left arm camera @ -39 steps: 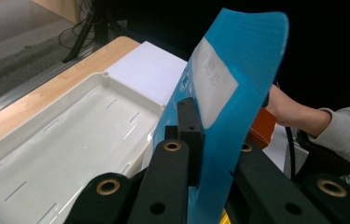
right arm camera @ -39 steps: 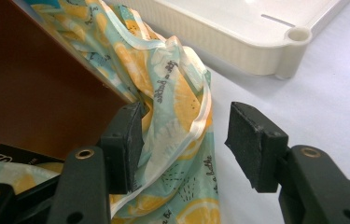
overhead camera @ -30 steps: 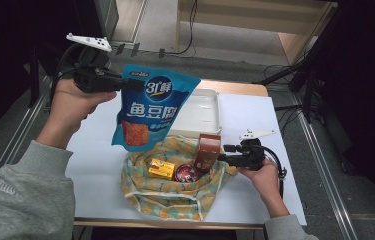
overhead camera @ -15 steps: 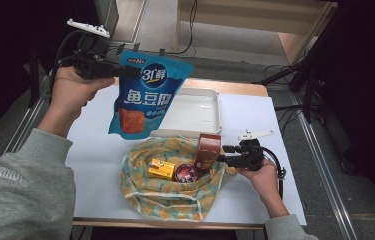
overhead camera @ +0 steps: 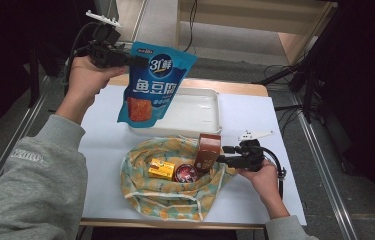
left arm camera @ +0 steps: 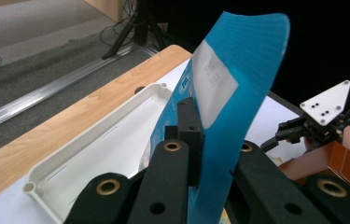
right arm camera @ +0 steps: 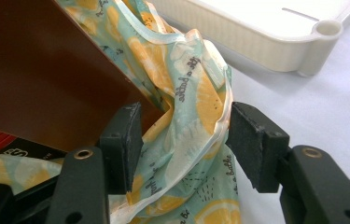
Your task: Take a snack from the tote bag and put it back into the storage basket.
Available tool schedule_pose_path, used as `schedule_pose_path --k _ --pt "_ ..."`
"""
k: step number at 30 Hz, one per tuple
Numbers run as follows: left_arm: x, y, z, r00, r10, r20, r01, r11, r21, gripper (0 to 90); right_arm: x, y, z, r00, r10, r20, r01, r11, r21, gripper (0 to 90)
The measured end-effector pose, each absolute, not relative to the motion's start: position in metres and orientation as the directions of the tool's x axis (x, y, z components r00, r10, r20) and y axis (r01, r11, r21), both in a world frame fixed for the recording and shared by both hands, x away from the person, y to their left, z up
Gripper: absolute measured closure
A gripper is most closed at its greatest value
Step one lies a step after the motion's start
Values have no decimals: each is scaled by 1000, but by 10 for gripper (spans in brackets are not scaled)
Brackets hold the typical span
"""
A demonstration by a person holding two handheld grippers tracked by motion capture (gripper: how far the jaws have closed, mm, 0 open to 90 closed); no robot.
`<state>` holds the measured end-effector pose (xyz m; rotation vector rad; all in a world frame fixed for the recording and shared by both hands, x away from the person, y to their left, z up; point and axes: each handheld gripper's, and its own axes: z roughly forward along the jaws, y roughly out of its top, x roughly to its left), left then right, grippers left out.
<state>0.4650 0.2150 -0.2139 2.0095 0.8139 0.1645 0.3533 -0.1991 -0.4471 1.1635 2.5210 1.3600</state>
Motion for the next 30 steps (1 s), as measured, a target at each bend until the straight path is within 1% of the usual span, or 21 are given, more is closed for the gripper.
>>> schedule_pose_path --k 13,22,26,30 --pt "498 194 -238 755 621 -210 504 -345 792 900 353 -199 -448 -709 640 296 601 330 728 452" --pt "516 175 -256 747 629 -215 499 -316 807 900 350 -203 -449 -709 641 294 599 328 730 460" --pt "518 176 -266 746 631 -213 505 -329 798 900 349 -204 -449 -709 642 291 598 330 730 460" --pt "514 186 -270 742 632 -221 506 -313 803 900 348 -203 -450 -711 640 289 598 335 728 461"
